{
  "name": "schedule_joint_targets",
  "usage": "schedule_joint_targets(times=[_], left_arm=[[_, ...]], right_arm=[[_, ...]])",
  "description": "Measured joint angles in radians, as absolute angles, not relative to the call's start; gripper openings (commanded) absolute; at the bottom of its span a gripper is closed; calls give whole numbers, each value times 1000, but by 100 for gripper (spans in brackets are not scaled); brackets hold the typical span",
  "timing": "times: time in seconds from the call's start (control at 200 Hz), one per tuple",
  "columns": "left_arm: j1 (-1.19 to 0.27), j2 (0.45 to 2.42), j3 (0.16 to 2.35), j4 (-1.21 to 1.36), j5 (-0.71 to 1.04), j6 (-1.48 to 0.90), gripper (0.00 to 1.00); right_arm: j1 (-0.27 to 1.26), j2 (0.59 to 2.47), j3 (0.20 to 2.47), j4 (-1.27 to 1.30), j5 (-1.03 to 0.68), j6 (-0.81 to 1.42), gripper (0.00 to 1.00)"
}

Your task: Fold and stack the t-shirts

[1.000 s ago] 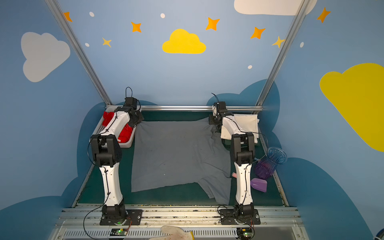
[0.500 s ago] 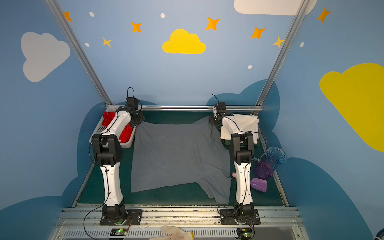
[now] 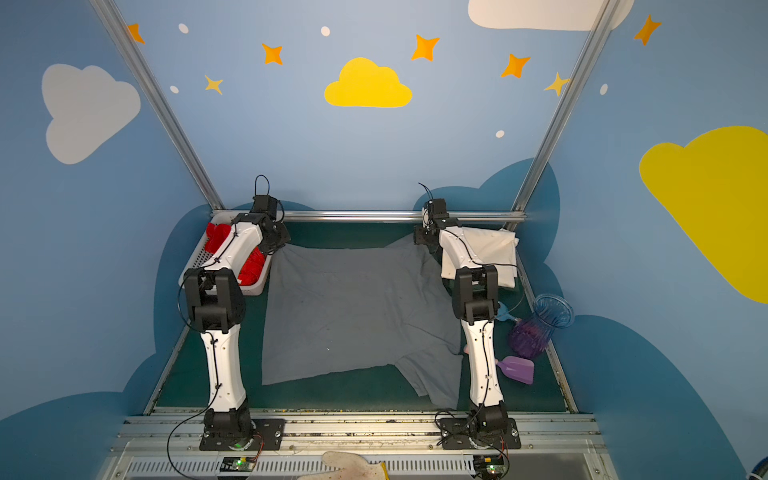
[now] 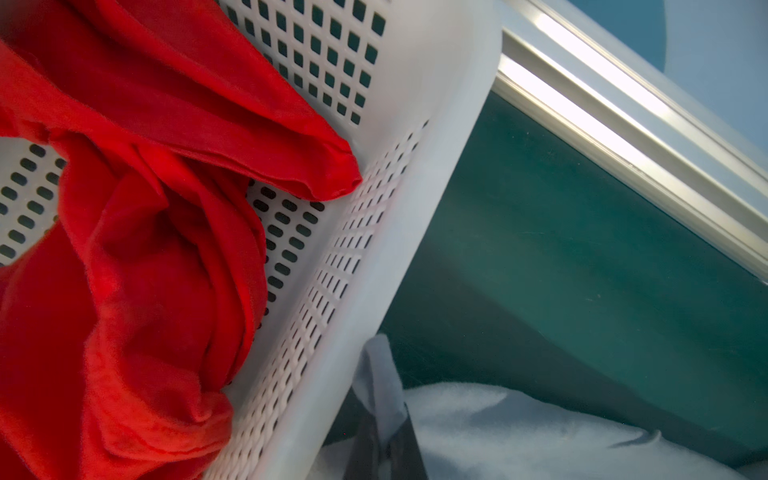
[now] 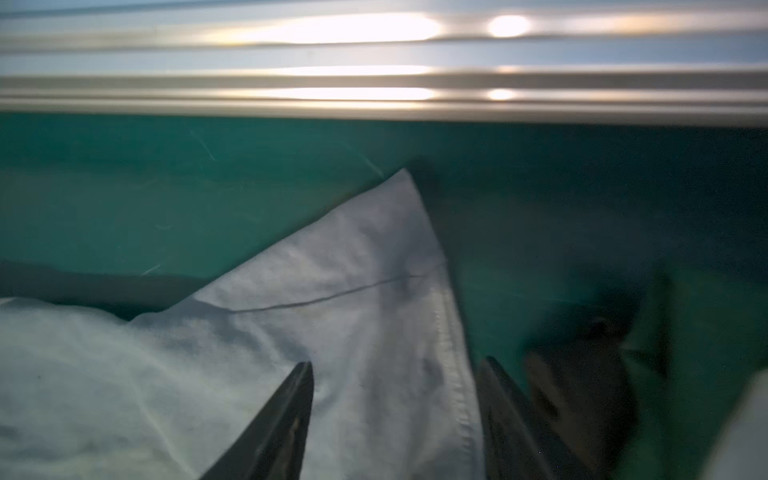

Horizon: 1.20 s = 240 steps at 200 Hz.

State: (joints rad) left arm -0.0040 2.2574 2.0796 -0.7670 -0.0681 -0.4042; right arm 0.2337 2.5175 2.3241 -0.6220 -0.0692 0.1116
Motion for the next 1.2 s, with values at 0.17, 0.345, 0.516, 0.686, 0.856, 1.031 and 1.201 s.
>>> schedule_joint_targets(times=[0.17, 0.345, 0.516, 0.686, 0.856, 1.031, 1.201], left_arm=[[-4, 2258, 2083, -767, -56, -403, 4], [-4, 2258, 2087, -767, -47, -401, 4], [-6, 2259, 2091, -767, -35, -400, 4], [-9, 2259, 2091, -767, -31, -400, 4], [-10, 2259, 2091, -767, -31, -399, 4], [-10, 2265, 2108, -784, -29, -397, 4], [-17, 2261, 2096, -776, -27, -397, 4]], right_arm=[[278, 2603, 2413, -693, -66, 115, 62], [287, 2659, 2473, -741, -62, 127, 56], [266, 2661, 2473, -753, -59, 136, 31], [254, 2669, 2476, -753, -52, 139, 5], [252, 2674, 2482, -749, -52, 133, 0], [255, 2673, 2481, -743, -42, 115, 0], [260, 2585, 2337, -677, -18, 97, 0]])
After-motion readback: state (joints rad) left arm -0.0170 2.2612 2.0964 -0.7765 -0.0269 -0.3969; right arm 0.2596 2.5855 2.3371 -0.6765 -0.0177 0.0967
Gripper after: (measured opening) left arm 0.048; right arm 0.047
